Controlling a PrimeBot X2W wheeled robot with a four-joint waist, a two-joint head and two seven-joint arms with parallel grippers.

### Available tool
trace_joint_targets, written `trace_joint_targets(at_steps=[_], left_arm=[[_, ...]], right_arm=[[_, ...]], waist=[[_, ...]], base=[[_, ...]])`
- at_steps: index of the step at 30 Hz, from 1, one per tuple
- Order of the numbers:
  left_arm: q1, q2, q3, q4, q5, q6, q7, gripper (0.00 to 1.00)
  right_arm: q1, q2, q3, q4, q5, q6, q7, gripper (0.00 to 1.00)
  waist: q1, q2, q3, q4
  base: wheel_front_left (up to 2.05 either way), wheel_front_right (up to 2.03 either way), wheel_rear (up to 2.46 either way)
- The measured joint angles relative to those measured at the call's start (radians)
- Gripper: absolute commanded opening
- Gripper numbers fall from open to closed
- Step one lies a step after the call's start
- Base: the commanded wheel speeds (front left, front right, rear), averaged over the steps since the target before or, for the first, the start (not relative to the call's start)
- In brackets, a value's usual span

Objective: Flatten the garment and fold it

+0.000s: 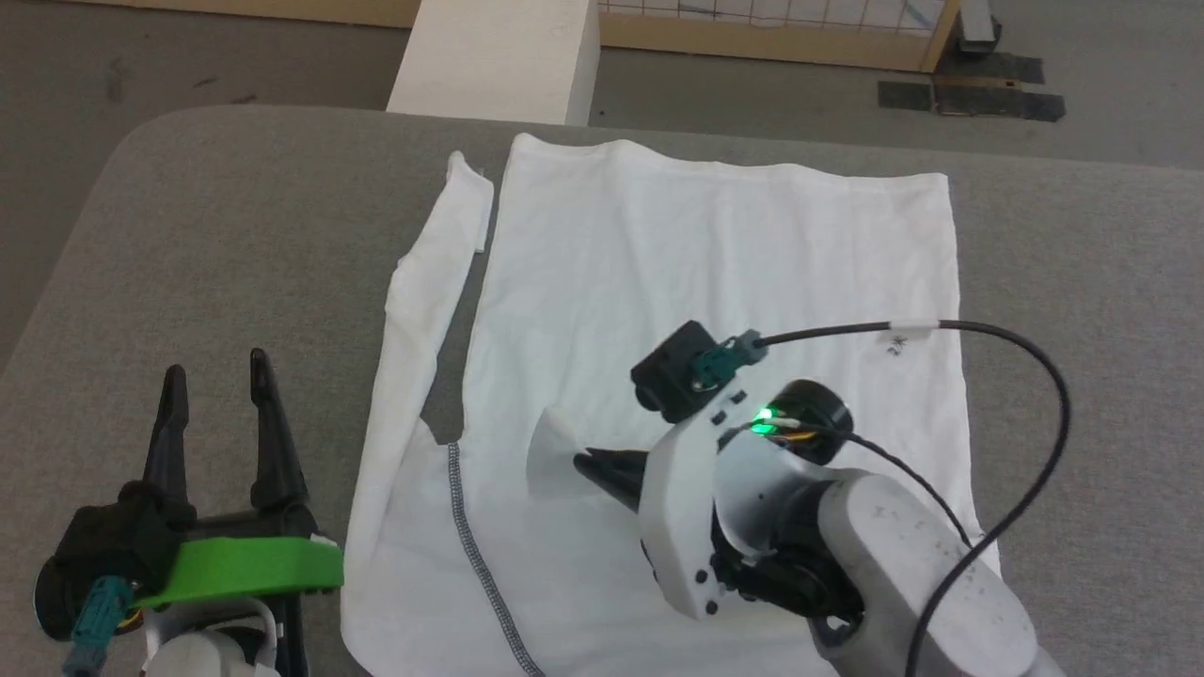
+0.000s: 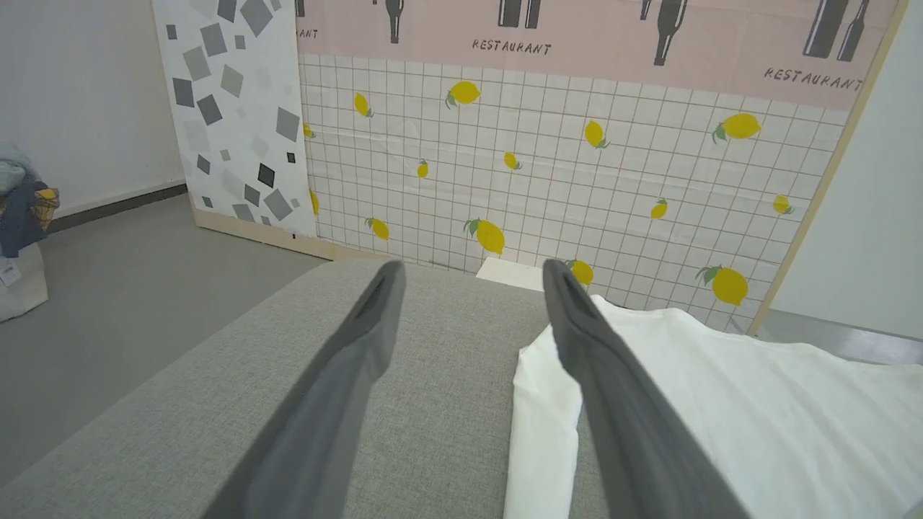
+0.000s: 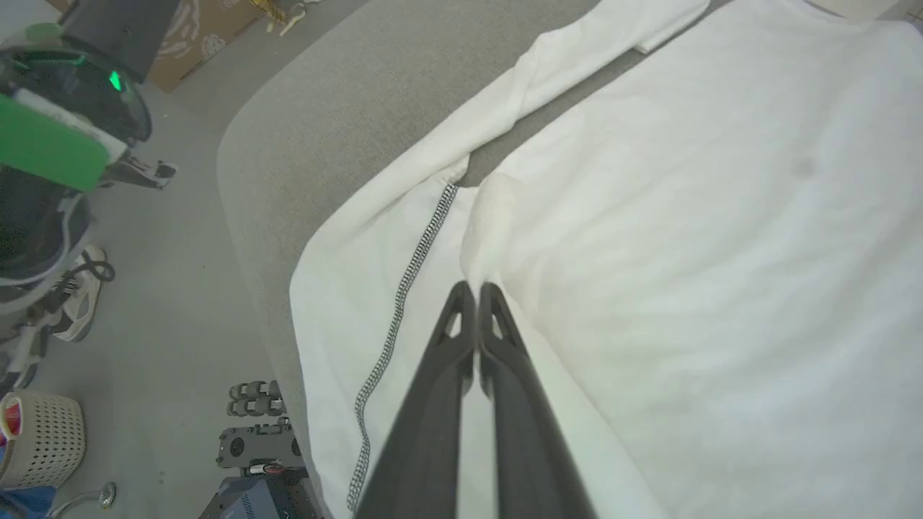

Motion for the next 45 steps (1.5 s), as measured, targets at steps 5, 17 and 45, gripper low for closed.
trace_joint_targets(at_steps=[5, 17, 45], left_arm=[[-0.012, -0.012, 0.000, 0.004, -0.002, -0.001, 0.000, 1.00], [-0.011, -0.016, 0.023, 0.023, 0.005, -0.009, 0.000, 1.00], [-0.296, 0.050, -0.061, 0.322, -0.008, -0.092, 0.112, 1.00]], right_arm=[[-0.058, 0.005, 0.131, 0.153, 0.001, 0.000, 0.015, 0.38], [-0.098, -0.031, -0.115, 0.086, 0.078, 0.000, -0.266, 1.00], [0.432, 0.025, -0.799, -0.142, -0.216, 0.000, -0.821, 1.00]], waist=[[0.0001, 0.0000, 0.019, 0.028], [0.0000, 0.0000, 0.005, 0.002], [0.0000, 0.0000, -0.001, -0.125]], base=[[0.00, 0.00, 0.00], [0.00, 0.00, 0.00], [0.00, 0.00, 0.00]])
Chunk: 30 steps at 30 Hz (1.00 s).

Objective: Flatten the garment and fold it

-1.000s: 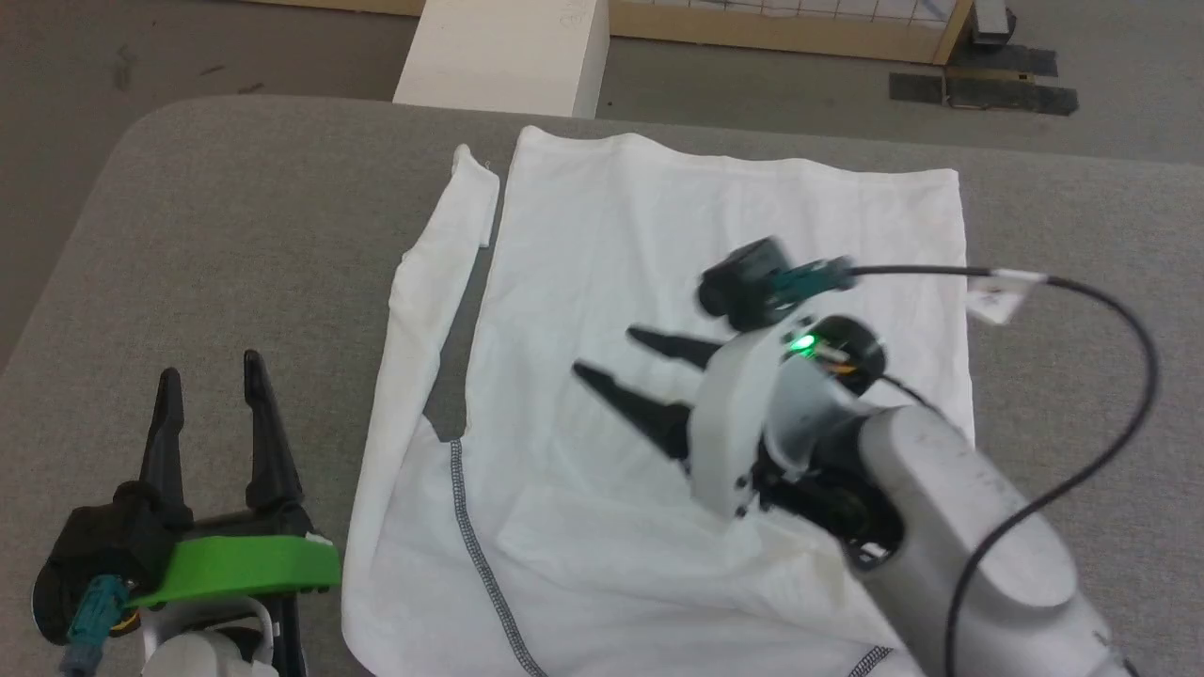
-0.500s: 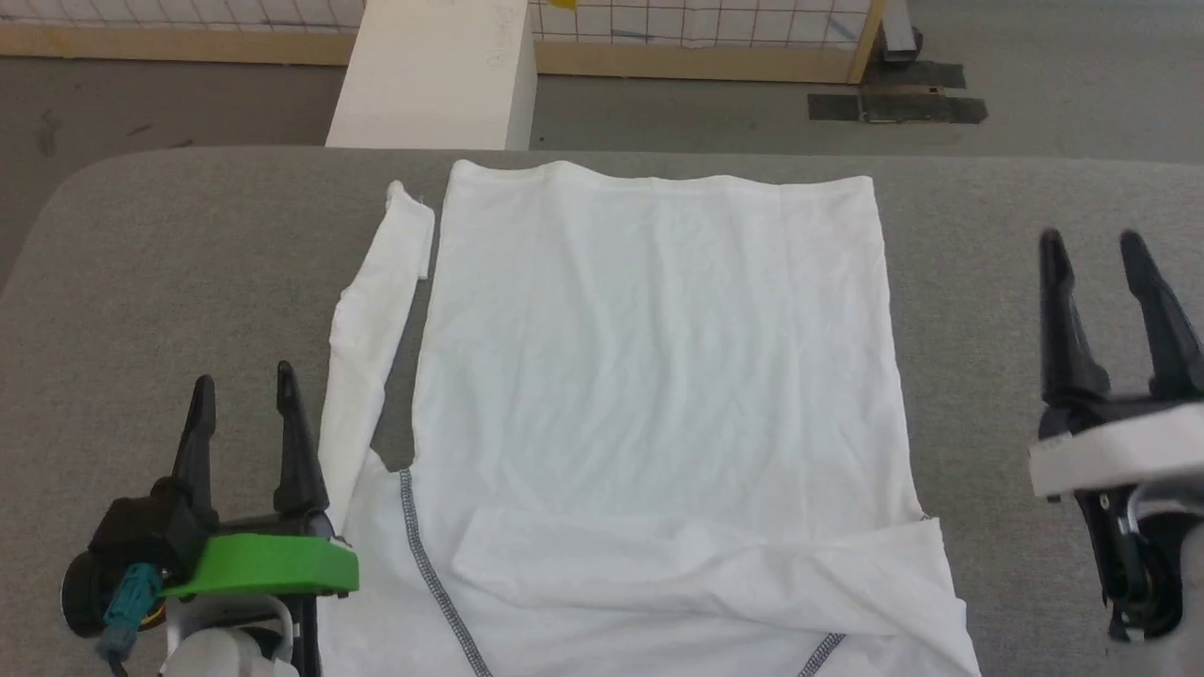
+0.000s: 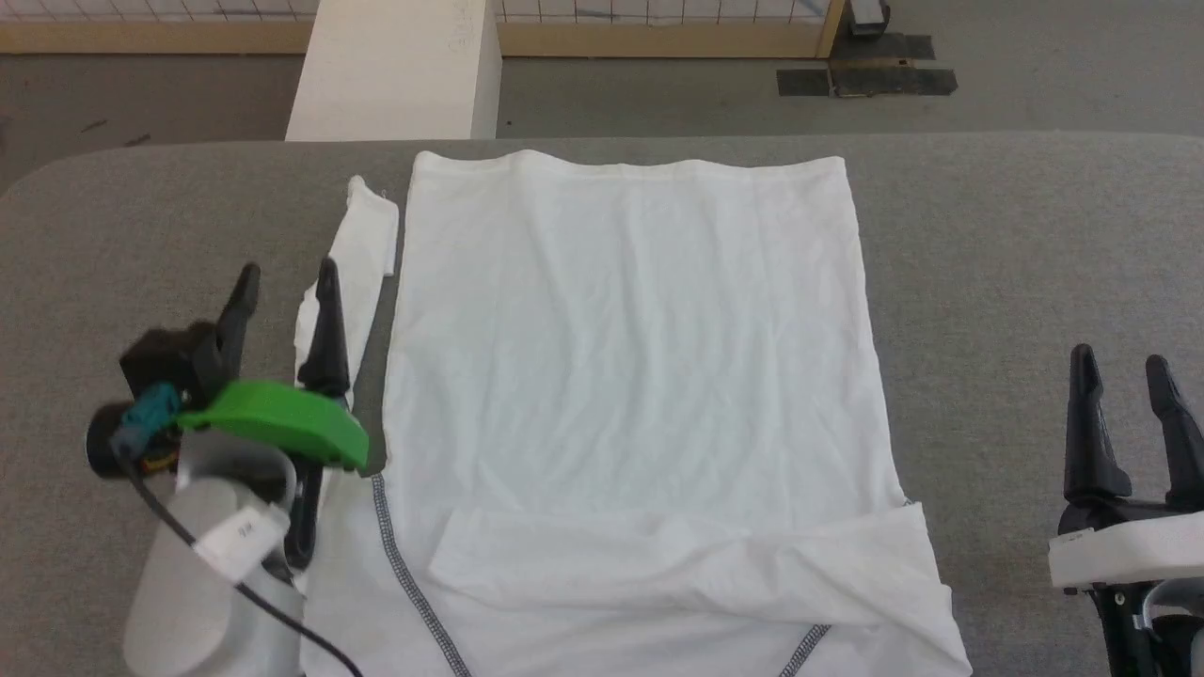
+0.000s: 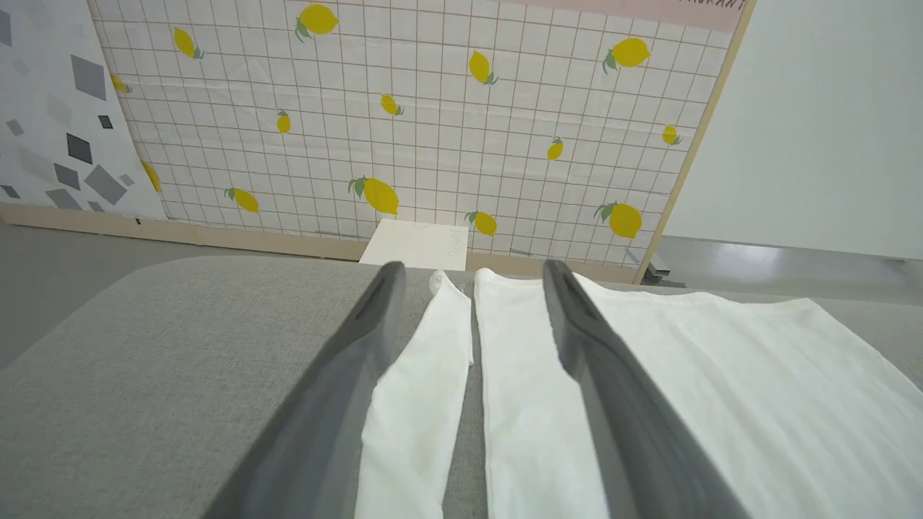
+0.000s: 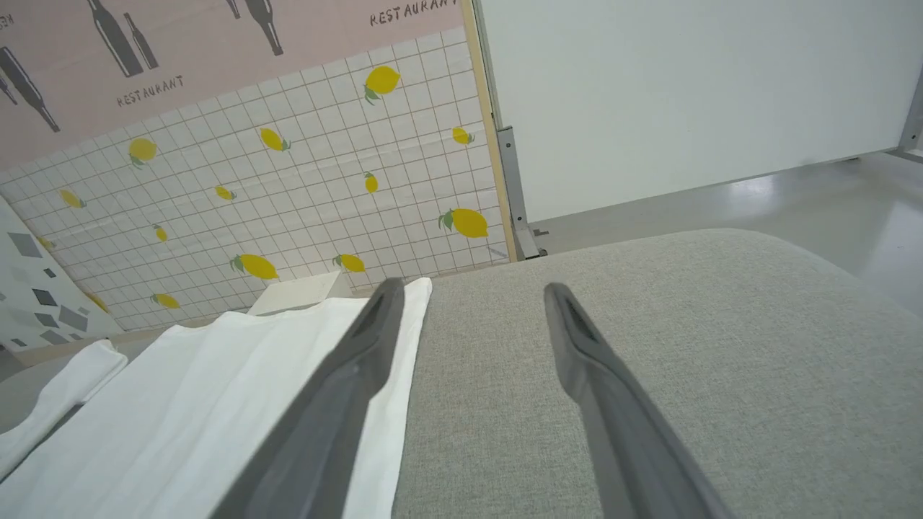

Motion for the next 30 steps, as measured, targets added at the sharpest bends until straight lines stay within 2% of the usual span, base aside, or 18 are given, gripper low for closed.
trace_joint_targets(at_steps=[5, 8, 14, 16, 21, 27, 30], left_arm=[[-0.256, 0.078, -0.030, 0.137, -0.040, -0.029, 0.160, 1.00], [-0.409, 0.103, -0.012, 0.215, -0.123, -0.036, 0.304, 1.00], [-0.616, 0.211, -0.027, 0.294, -0.212, -0.040, 0.686, 1.00], [-0.655, 0.233, -0.028, 0.292, -0.225, -0.036, 0.782, 1.00], [-0.686, 0.273, -0.035, 0.255, -0.237, 0.012, 0.990, 1.00], [-0.653, 0.329, -0.051, 0.195, -0.200, 0.069, 1.100, 1.00], [-0.626, 0.339, -0.041, 0.164, -0.200, 0.094, 1.135, 1.00]], right_arm=[[-0.043, 0.001, 0.020, -0.024, 0.001, 0.000, 0.002, 1.00], [-0.083, 0.001, 0.037, -0.044, 0.002, 0.000, 0.007, 1.00], [-0.141, 0.002, 0.058, -0.066, 0.005, 0.000, 0.007, 1.00], [-0.154, 0.001, 0.061, -0.068, 0.011, 0.000, -0.002, 1.00], [-0.171, 0.002, 0.080, -0.056, 0.027, 0.000, -0.032, 1.00], [-0.199, 0.002, 0.091, -0.036, 0.034, 0.000, -0.058, 1.00], [-0.206, 0.002, 0.090, -0.033, 0.034, 0.000, -0.062, 1.00]], waist=[[0.0000, 0.0000, 0.050, -0.004], [0.0000, 0.0000, 0.091, -0.011], [0.0002, 0.0000, 0.195, -0.038], [0.0002, 0.0000, 0.230, -0.048], [0.0002, 0.0000, 0.318, -0.076], [0.0003, 0.0000, 0.398, -0.111], [0.0002, 0.0000, 0.425, -0.126]], base=[[0.00, 0.00, 0.00], [0.00, 0.00, 0.00], [0.00, 0.00, 0.00], [0.00, 0.00, 0.00], [0.00, 0.00, 0.00], [0.00, 0.00, 0.00], [0.00, 0.00, 0.00]])
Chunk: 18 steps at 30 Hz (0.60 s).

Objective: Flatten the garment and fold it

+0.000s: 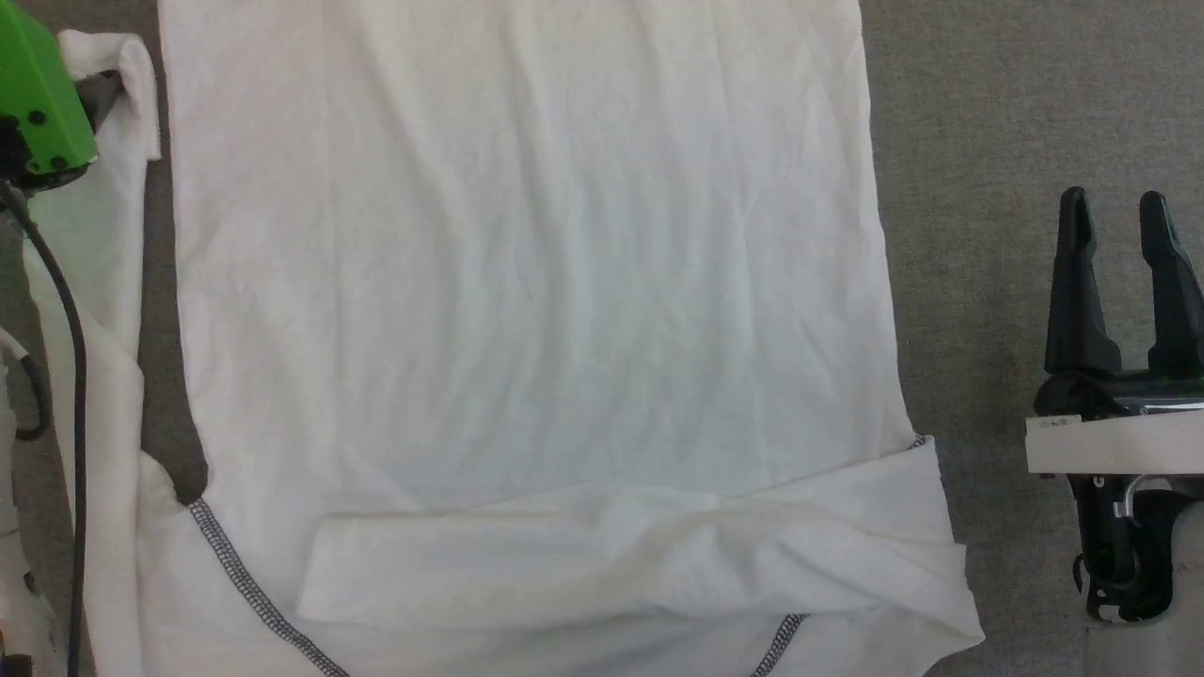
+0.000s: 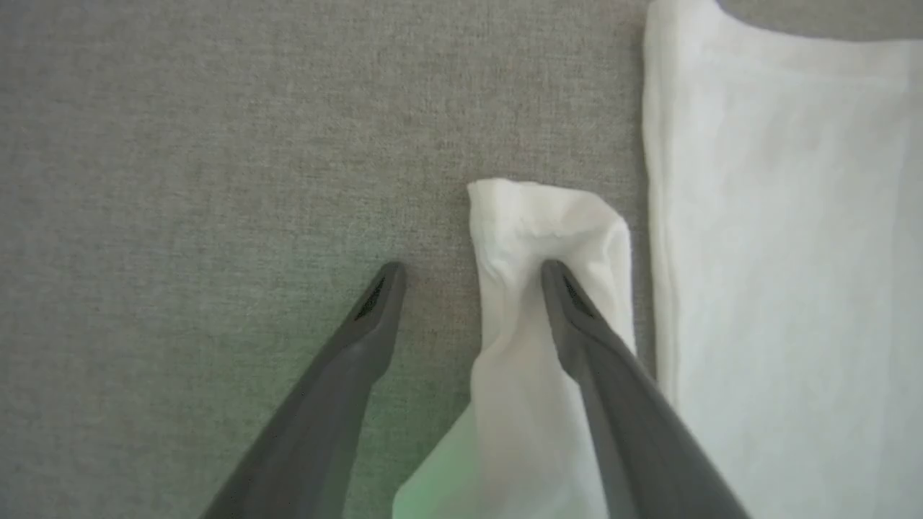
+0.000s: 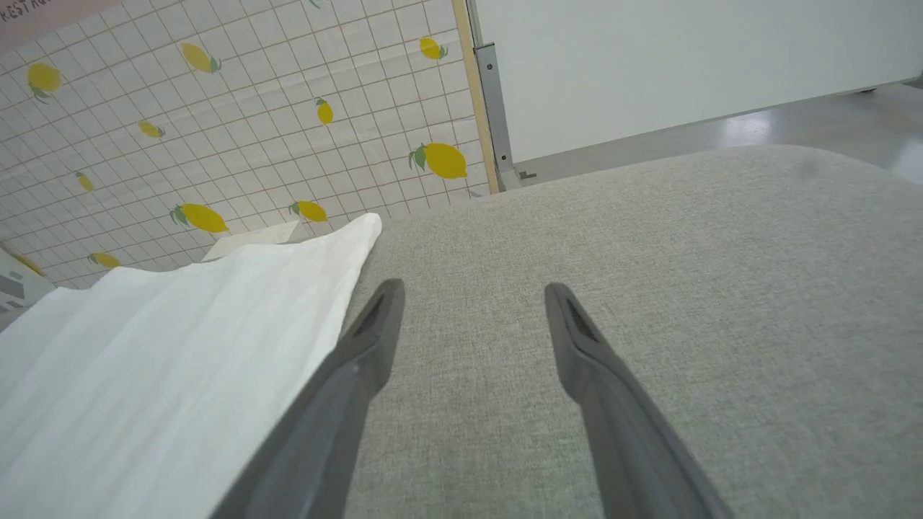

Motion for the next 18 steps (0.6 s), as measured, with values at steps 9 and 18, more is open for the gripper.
trace_joint_targets(at_steps=[9, 18], left_arm=[[0.061, -0.058, 0.104, -0.086, -0.114, 0.013, -0.102, 0.00], [0.205, -0.046, 0.340, -0.105, -0.149, 0.061, -0.433, 0.00]], right_arm=[[-0.011, 0.000, -0.004, 0.007, -0.014, 0.000, 0.002, 1.00], [0.005, 0.000, -0.023, 0.014, -0.026, 0.000, 0.015, 1.00]], waist=[[0.0000, 0.0000, 0.000, 0.003], [-0.0002, 0.0000, -0.111, 0.041]], base=[[0.00, 0.00, 0.00], [0.00, 0.00, 0.00]])
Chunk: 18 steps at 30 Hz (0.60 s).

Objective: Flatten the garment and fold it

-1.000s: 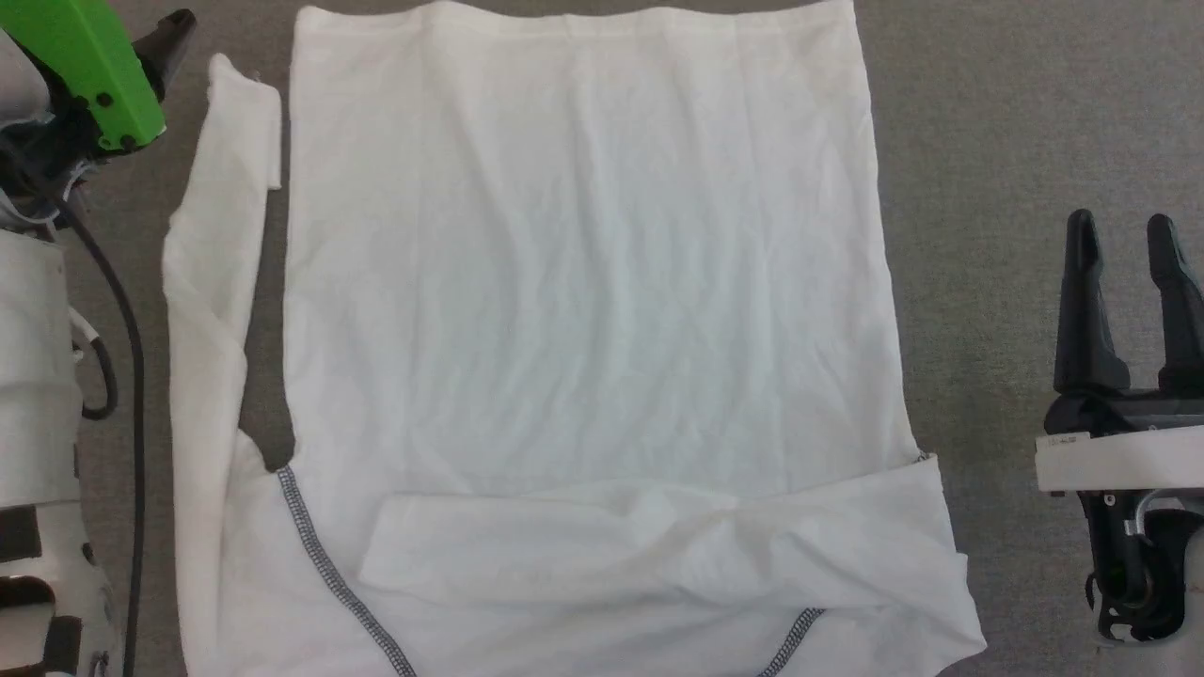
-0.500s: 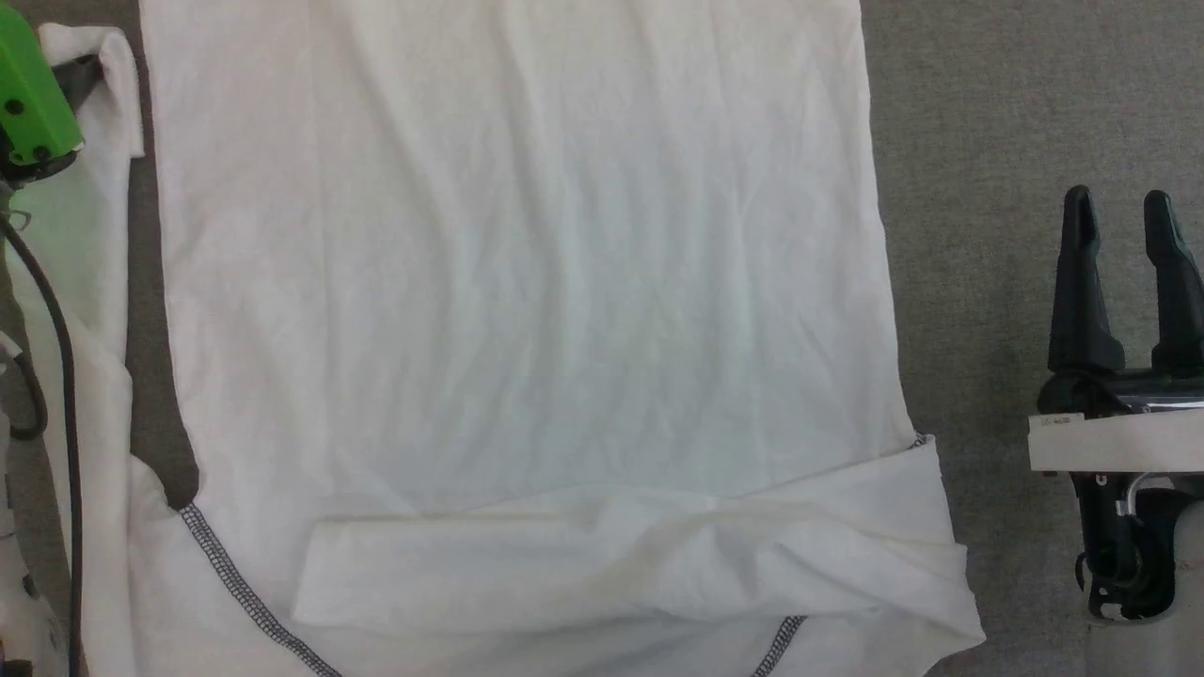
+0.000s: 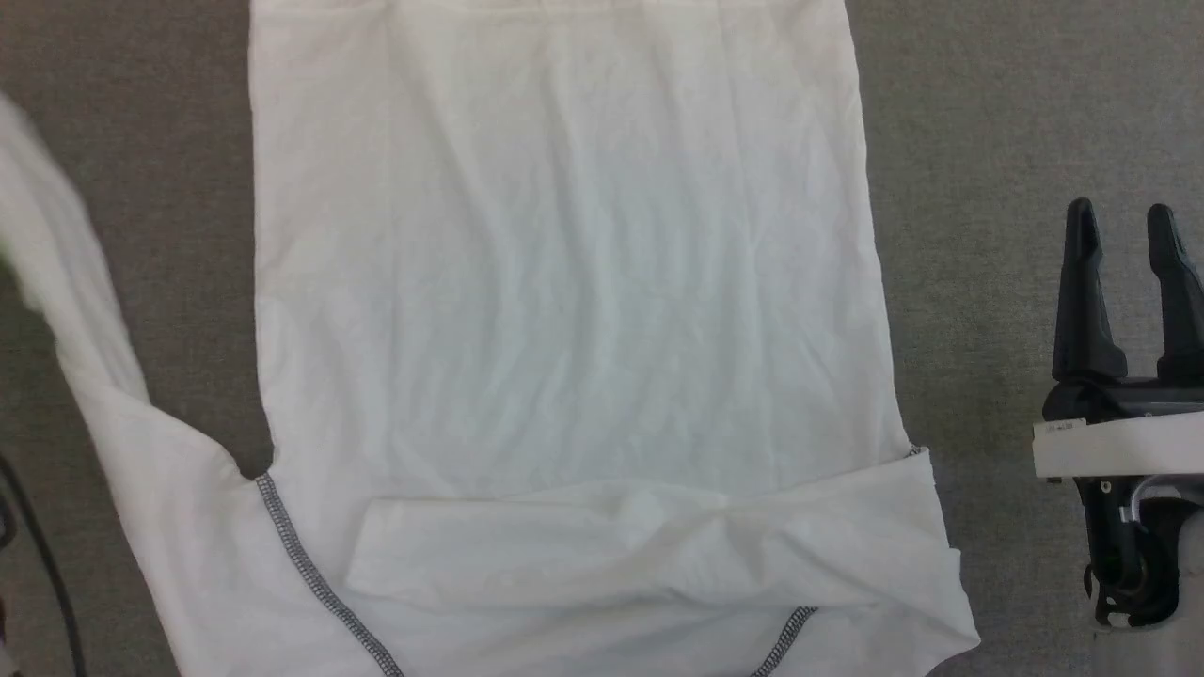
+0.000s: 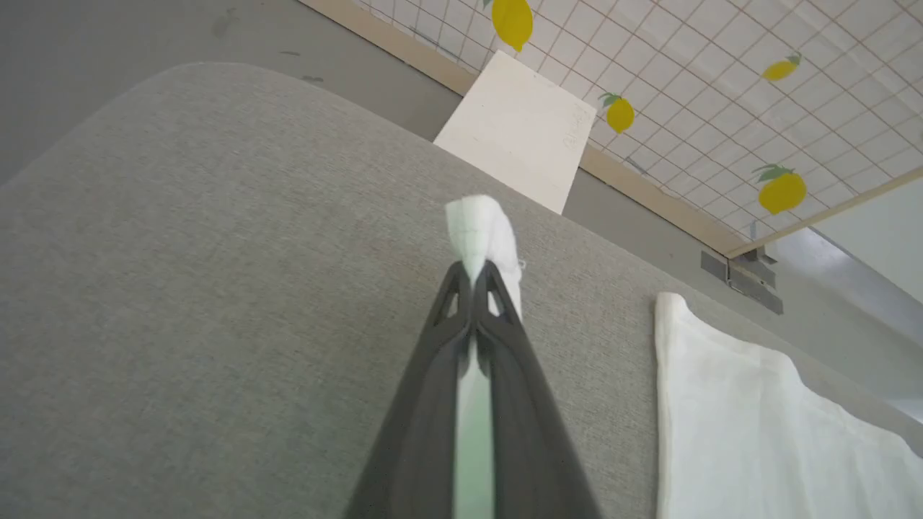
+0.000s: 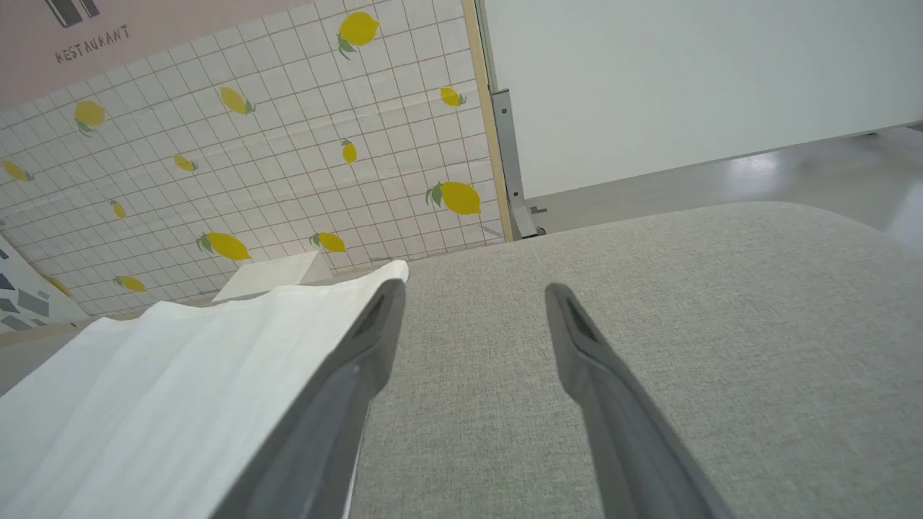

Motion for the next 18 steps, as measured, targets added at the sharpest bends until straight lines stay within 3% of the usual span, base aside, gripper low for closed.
trace_joint_targets(at_steps=[3, 7, 12, 18], left_arm=[[0.085, 0.017, 0.091, 0.014, 0.001, 0.026, -0.098, 0.00], [0.196, 0.009, 0.181, 0.019, -0.011, 0.021, -0.207, 0.00], [0.307, -0.031, 0.231, -0.031, -0.038, -0.043, -0.303, 0.00], [0.384, -0.083, 0.221, -0.176, -0.064, -0.112, -0.356, 0.00]], right_arm=[[0.023, 0.000, -0.010, 0.003, 0.001, 0.000, 0.004, 1.00], [0.065, 0.000, -0.024, 0.004, 0.007, 0.000, 0.007, 1.00], [0.095, 0.000, -0.037, 0.004, 0.011, 0.000, 0.014, 1.00], [0.124, 0.000, -0.047, -0.001, 0.012, 0.000, 0.027, 1.00]], waist=[[0.0000, 0.0000, -0.046, 0.013], [-0.0001, 0.0000, -0.107, 0.031], [-0.0001, 0.0000, -0.172, 0.054], [-0.0001, 0.0000, -0.239, 0.079]], base=[[0.00, 0.00, 0.00], [0.00, 0.00, 0.00], [0.00, 0.00, 0.00], [0.00, 0.00, 0.00]])
